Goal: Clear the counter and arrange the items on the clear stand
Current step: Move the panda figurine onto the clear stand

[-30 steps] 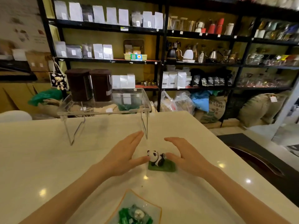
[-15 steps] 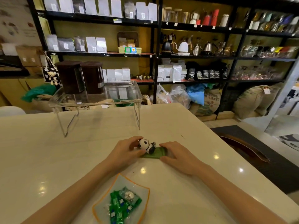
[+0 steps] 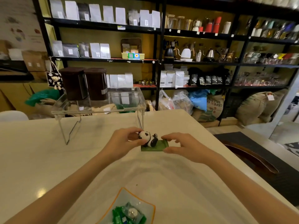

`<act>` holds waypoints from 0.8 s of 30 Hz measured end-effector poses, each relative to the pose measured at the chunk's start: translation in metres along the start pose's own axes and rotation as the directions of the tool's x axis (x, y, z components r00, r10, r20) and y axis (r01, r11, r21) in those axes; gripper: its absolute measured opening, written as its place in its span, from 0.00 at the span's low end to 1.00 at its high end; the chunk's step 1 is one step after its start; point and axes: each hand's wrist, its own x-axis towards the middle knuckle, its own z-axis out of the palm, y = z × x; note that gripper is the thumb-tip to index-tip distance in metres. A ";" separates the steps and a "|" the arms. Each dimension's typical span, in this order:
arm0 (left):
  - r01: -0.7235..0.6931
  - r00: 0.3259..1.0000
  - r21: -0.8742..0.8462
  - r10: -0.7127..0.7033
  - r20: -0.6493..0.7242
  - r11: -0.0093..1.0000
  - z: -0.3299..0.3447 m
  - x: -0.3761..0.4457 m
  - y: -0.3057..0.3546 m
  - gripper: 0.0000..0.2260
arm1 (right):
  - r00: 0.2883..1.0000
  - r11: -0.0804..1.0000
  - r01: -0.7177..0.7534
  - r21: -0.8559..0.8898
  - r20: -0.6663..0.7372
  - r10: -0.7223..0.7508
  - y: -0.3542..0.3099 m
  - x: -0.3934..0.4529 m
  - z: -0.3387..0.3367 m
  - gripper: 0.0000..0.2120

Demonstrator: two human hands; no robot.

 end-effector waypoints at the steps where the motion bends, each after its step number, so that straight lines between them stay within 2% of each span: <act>1: -0.013 1.000 -0.005 0.013 -0.020 1.000 -0.008 0.004 0.005 0.18 | 0.999 1.000 0.017 0.011 -0.030 -0.017 -0.005 0.004 -0.007 0.23; 6: -0.067 0.993 -0.098 0.057 -0.104 0.993 -0.050 0.027 0.024 0.18 | 0.985 0.996 0.083 0.021 -0.150 -0.079 -0.029 0.031 -0.038 0.22; 14: -0.081 0.973 -0.163 0.042 -0.227 0.983 -0.095 0.078 0.017 0.14 | 0.964 0.986 0.164 -0.024 -0.209 -0.165 -0.053 0.100 -0.070 0.19; 24: -0.019 0.954 -0.029 0.009 -0.299 0.999 -0.108 0.149 -0.011 0.17 | 0.961 0.985 0.148 -0.083 -0.224 -0.163 -0.039 0.201 -0.072 0.19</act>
